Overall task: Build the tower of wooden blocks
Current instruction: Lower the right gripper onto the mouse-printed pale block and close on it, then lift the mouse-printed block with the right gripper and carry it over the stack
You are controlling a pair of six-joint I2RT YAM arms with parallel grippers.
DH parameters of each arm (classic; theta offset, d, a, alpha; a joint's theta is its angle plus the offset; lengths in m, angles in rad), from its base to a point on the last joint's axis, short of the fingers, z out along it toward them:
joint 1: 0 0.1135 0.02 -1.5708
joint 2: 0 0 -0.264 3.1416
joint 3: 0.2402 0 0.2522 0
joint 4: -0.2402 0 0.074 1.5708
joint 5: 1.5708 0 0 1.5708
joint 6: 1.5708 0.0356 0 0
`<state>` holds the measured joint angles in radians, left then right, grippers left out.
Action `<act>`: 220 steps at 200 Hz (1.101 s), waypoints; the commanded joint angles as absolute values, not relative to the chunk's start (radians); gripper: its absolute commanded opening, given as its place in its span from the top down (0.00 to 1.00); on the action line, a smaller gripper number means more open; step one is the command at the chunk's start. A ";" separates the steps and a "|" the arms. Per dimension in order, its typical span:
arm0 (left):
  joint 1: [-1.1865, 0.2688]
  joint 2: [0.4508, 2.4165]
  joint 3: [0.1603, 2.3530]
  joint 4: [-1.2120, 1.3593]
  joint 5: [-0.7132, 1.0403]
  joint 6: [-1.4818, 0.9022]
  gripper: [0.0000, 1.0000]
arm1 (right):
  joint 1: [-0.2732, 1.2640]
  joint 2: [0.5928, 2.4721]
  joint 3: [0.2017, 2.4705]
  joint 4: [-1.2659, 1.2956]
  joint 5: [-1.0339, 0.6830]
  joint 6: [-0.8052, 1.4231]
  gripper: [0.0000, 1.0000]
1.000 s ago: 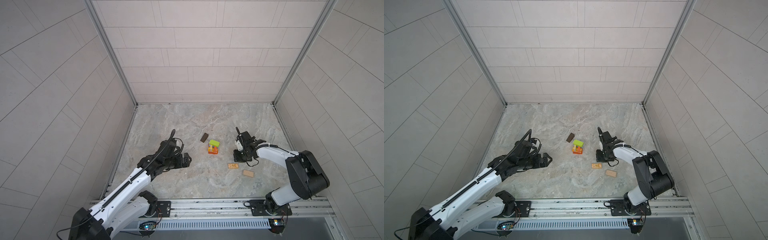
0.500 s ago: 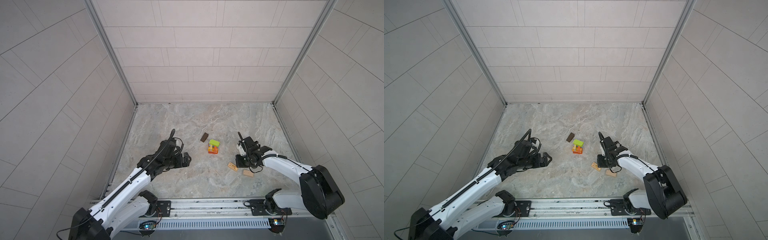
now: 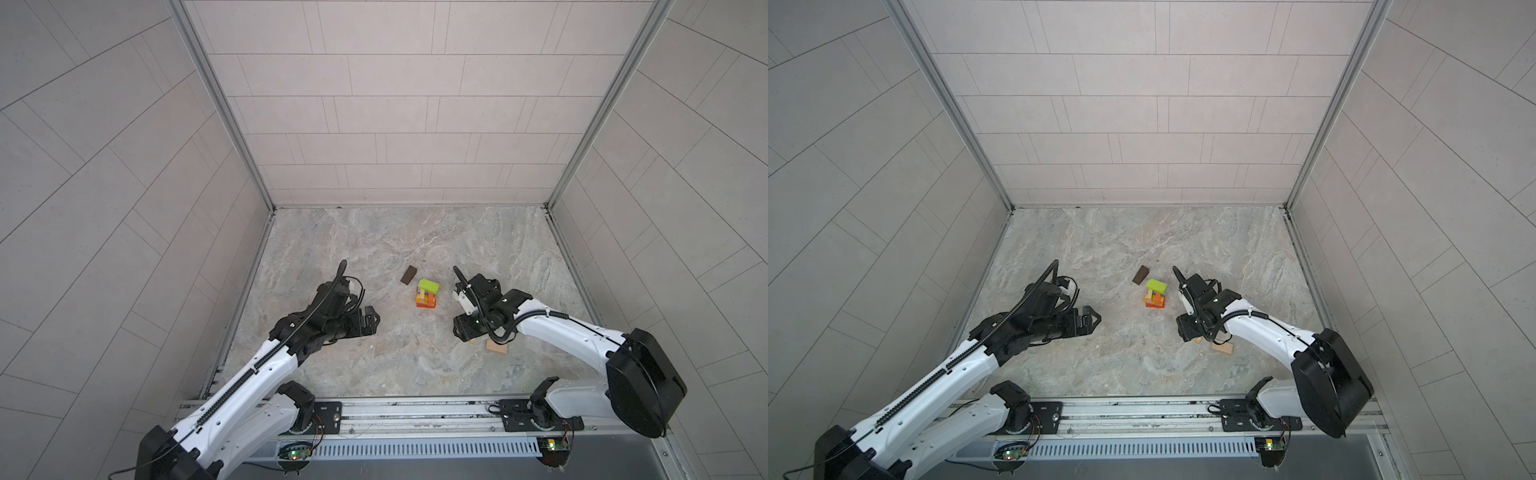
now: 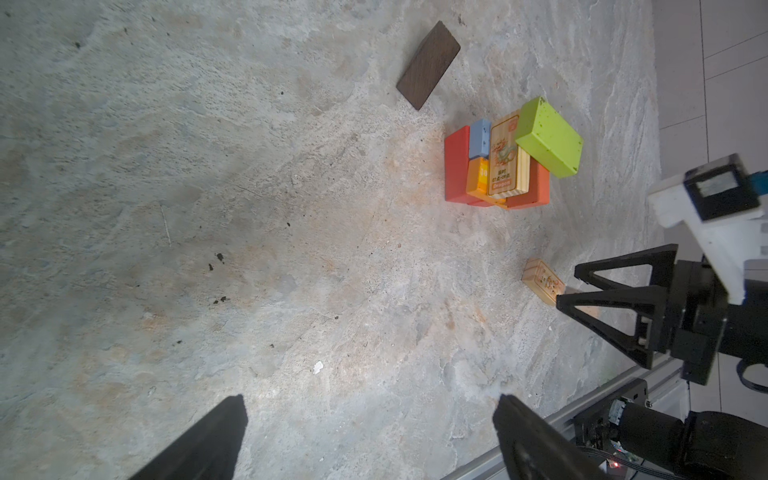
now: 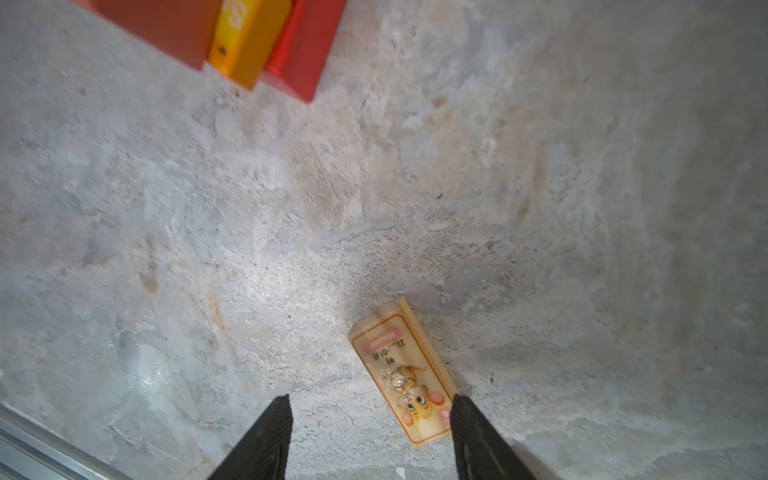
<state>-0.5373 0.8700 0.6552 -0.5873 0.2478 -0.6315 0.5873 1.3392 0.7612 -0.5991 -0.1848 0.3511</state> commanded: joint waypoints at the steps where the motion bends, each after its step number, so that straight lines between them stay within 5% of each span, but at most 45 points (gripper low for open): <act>1: -0.543 0.864 0.677 -0.602 0.238 -0.623 0.00 | 0.590 1.362 0.771 -0.635 -0.122 0.334 0.36; 65: -0.543 0.880 0.666 -0.588 0.241 -0.625 0.00 | 0.590 1.466 0.787 -0.600 -0.115 0.332 0.36; 140: -0.543 0.875 0.675 -0.601 0.244 -0.623 0.00 | 0.595 1.441 0.801 -0.600 -0.118 0.337 0.75; 220: -0.542 0.850 0.707 -0.601 0.214 -0.613 0.00 | 0.696 1.363 1.078 -0.787 -0.114 0.183 0.83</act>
<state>-0.5373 0.8715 0.6651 -0.5892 0.2340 -0.6296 0.6765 1.3888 1.0039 -0.7082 -0.1101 0.2775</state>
